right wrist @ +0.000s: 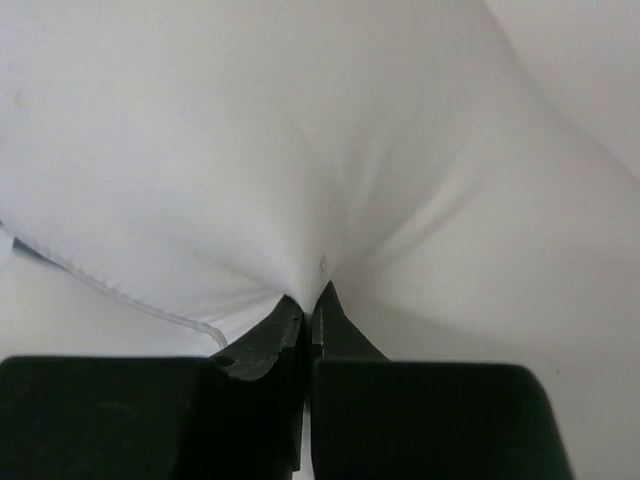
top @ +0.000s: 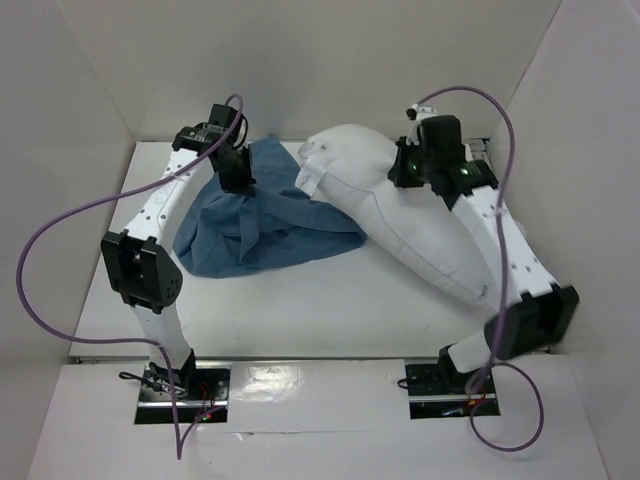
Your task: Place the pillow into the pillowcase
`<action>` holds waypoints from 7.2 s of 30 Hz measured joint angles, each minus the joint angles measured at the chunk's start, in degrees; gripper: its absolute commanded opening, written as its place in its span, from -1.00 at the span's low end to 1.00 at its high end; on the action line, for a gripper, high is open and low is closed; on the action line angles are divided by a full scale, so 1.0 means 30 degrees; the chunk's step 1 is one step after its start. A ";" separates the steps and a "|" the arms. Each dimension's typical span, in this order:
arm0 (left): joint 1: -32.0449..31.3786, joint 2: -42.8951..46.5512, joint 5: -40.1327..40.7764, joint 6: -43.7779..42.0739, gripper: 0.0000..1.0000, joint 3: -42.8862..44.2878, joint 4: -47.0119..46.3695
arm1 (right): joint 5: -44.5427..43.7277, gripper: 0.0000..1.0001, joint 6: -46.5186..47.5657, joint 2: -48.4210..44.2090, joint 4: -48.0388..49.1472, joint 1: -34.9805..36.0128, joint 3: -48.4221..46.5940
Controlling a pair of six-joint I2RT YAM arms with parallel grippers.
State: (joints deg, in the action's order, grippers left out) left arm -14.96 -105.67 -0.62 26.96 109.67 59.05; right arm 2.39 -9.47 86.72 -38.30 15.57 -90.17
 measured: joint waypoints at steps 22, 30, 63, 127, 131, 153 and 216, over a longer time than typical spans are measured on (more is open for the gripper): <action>0.3279 -0.3177 -0.3825 0.1020 -1.00 0.1989 -0.0954 | 0.5319 -1.00 0.0678 -0.9566 -0.1013 0.5319 1.0156; 0.3381 -0.2353 -0.3752 0.1027 -1.00 0.1333 -0.1188 | 0.2885 -0.63 -0.0692 -1.2050 -0.2980 0.6652 1.0987; 0.2419 0.1982 -0.3381 0.0940 -1.00 -0.1902 -0.1756 | -0.3249 -1.00 -0.5136 0.1260 -0.3468 1.4090 0.3096; -0.0240 0.5894 -0.8721 -0.1362 0.18 -0.2084 -0.0284 | -0.6135 -1.00 -0.5013 0.4765 0.1931 0.7082 -0.1479; -0.0393 0.4772 -0.8655 -0.0911 0.59 -0.1661 -0.1093 | -0.6448 -1.00 -0.5064 0.5763 0.2892 0.6972 -0.1698; -0.0627 0.7104 -0.4364 0.3789 0.11 -1.5234 -1.0695 | -0.2514 -1.00 -0.4962 0.6324 0.3942 0.4794 -0.1683; -0.2506 1.0338 -0.5384 0.2390 -1.00 -1.3260 -0.9012 | -0.3621 -1.00 -0.3424 0.6127 0.3169 0.5938 -0.1610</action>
State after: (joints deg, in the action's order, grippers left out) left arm -22.48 -74.65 -16.78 34.13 69.89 32.01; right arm -8.47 -19.75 105.10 -28.80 33.39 -95.00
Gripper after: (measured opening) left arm 0.026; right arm 0.021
